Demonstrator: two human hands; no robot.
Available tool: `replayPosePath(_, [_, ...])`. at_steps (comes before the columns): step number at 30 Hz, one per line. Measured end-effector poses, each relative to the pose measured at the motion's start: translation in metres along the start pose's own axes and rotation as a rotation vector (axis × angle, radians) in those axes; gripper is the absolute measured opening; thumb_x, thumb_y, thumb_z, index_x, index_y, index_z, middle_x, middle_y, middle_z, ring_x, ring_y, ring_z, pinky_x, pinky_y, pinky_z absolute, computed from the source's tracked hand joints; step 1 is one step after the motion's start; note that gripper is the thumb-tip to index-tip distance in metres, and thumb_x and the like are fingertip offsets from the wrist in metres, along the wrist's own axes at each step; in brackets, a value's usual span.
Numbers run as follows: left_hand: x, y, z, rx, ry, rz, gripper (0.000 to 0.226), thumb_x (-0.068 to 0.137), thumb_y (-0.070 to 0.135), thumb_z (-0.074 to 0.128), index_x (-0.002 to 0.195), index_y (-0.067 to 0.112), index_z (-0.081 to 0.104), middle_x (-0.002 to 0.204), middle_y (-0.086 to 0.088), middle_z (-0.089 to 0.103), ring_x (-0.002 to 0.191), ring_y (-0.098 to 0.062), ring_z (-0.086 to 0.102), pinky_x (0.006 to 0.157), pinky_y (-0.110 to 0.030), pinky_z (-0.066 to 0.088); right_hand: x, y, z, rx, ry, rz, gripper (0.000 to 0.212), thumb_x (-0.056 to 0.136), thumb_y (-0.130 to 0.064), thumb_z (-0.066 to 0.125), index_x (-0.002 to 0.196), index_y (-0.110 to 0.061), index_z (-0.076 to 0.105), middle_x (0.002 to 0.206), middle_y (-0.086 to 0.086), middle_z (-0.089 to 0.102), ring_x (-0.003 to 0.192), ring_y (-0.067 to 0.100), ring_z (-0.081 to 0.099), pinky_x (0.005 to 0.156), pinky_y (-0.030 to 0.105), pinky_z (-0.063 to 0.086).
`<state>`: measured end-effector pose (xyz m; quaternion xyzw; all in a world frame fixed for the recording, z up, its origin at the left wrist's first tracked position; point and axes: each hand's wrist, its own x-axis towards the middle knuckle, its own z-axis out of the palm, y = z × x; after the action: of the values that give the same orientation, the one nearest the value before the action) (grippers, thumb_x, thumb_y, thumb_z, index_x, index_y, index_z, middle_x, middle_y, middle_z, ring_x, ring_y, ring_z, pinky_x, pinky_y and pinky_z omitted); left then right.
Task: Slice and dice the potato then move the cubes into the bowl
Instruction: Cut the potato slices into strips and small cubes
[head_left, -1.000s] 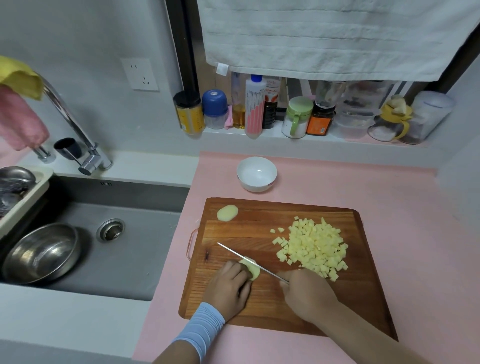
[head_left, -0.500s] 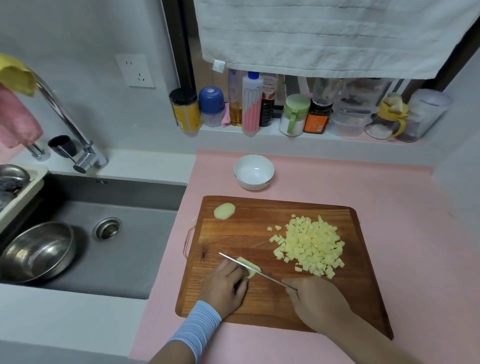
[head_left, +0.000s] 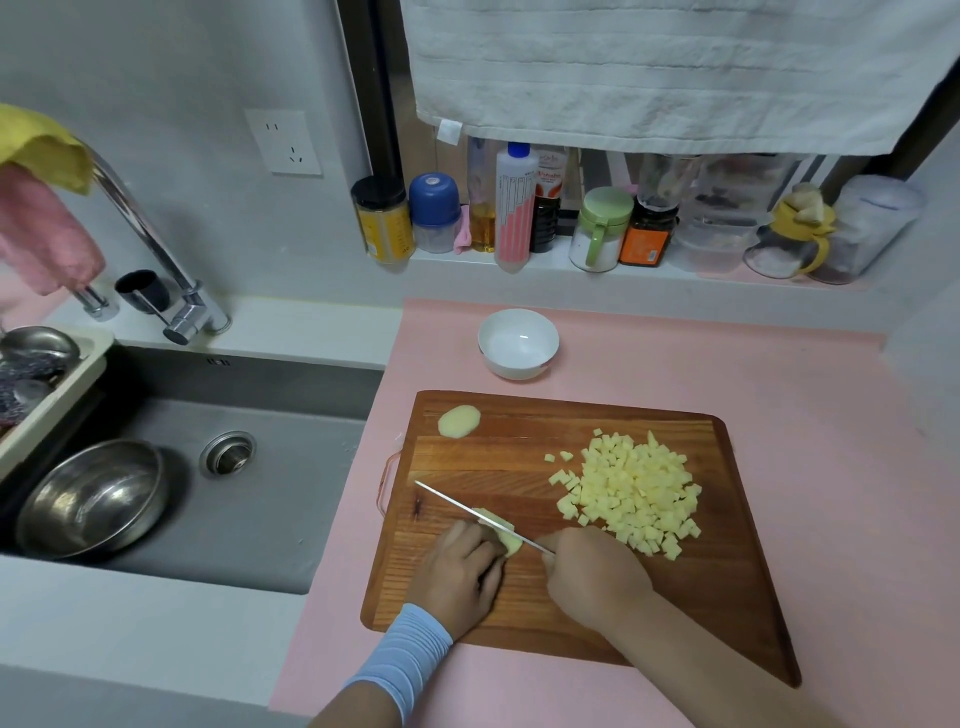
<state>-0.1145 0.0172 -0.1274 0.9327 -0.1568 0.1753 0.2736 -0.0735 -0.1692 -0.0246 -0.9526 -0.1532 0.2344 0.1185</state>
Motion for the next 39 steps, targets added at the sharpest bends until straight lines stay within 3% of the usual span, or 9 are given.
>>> replayPosePath(3, [0.000, 0.001, -0.001, -0.003, 0.019, 0.004, 0.006, 0.088, 0.016, 0.065, 0.083, 0.014, 0.067, 0.085, 0.002, 0.058, 0.079, -0.019, 0.053, 0.072, -0.028, 0.049, -0.004, -0.001, 0.002, 0.007, 0.016, -0.028, 0.023, 0.102, -0.027, 0.045, 0.096, -0.025, 0.067, 0.073, -0.006, 0.057, 0.073, 0.018, 0.060, 0.066, 0.031, 0.050])
replayPosePath(6, [0.000, -0.001, 0.000, -0.026, 0.019, -0.018, 0.008, 0.089, 0.017, 0.064, 0.083, 0.014, 0.067, 0.084, 0.002, 0.058, 0.079, -0.018, 0.054, 0.070, -0.030, 0.050, -0.009, 0.002, 0.002, 0.011, 0.050, -0.047, 0.027, 0.104, -0.033, 0.042, 0.099, -0.026, 0.067, 0.074, -0.007, 0.057, 0.074, 0.016, 0.061, 0.064, 0.030, 0.046])
replayPosePath(11, [0.000, 0.001, 0.000, -0.031, 0.036, -0.023, 0.010, 0.090, 0.017, 0.063, 0.081, 0.014, 0.067, 0.084, 0.003, 0.060, 0.079, -0.017, 0.055, 0.068, -0.028, 0.049, -0.022, 0.008, -0.001, 0.044, 0.065, -0.051, 0.030, 0.102, -0.040, 0.043, 0.112, -0.027, 0.068, 0.081, -0.007, 0.069, 0.078, 0.015, 0.065, 0.071, 0.034, 0.055])
replayPosePath(15, [-0.002, -0.001, 0.001, -0.037, 0.046, -0.028, 0.013, 0.092, 0.018, 0.062, 0.082, 0.013, 0.068, 0.084, 0.002, 0.059, 0.078, -0.019, 0.055, 0.068, -0.028, 0.049, -0.032, 0.018, -0.005, 0.041, 0.002, -0.013, 0.027, 0.104, -0.038, 0.043, 0.093, -0.029, 0.066, 0.072, -0.010, 0.060, 0.072, 0.011, 0.060, 0.064, 0.027, 0.046])
replayPosePath(19, [-0.002, 0.000, 0.000, -0.045, 0.058, -0.025, 0.011, 0.092, 0.018, 0.062, 0.083, 0.013, 0.068, 0.084, 0.003, 0.059, 0.079, -0.017, 0.054, 0.070, -0.026, 0.048, -0.034, 0.018, -0.009, 0.020, -0.062, 0.022, 0.037, 0.104, -0.036, 0.043, 0.068, -0.036, 0.047, 0.066, -0.010, 0.054, 0.061, 0.005, 0.051, 0.053, 0.017, 0.032])
replayPosePath(30, [-0.005, -0.001, 0.003, -0.027, 0.047, -0.020, 0.004, 0.090, 0.015, 0.067, 0.086, 0.014, 0.068, 0.092, 0.003, 0.061, 0.084, -0.019, 0.057, 0.072, -0.031, 0.051, 0.002, -0.011, -0.011, 0.021, -0.103, 0.099, 0.025, 0.099, -0.027, 0.053, 0.075, -0.024, 0.060, 0.076, -0.004, 0.063, 0.073, 0.017, 0.064, 0.062, 0.029, 0.048])
replayPosePath(34, [-0.008, -0.001, 0.005, -0.001, 0.040, -0.016, 0.005, 0.091, 0.014, 0.066, 0.086, 0.013, 0.067, 0.089, 0.002, 0.058, 0.081, -0.020, 0.055, 0.069, -0.032, 0.052, 0.000, -0.008, -0.006, 0.017, -0.091, 0.079, 0.027, 0.099, -0.026, 0.052, 0.073, -0.025, 0.056, 0.074, -0.006, 0.061, 0.071, 0.015, 0.062, 0.058, 0.028, 0.044])
replayPosePath(39, [-0.006, 0.001, 0.004, -0.036, 0.061, -0.019, 0.004, 0.089, 0.012, 0.069, 0.084, 0.012, 0.069, 0.087, 0.002, 0.059, 0.080, -0.018, 0.055, 0.072, -0.027, 0.051, -0.008, -0.007, -0.001, 0.021, -0.034, 0.002, 0.024, 0.103, -0.035, 0.046, 0.093, -0.026, 0.067, 0.075, -0.008, 0.058, 0.074, 0.016, 0.059, 0.064, 0.029, 0.045])
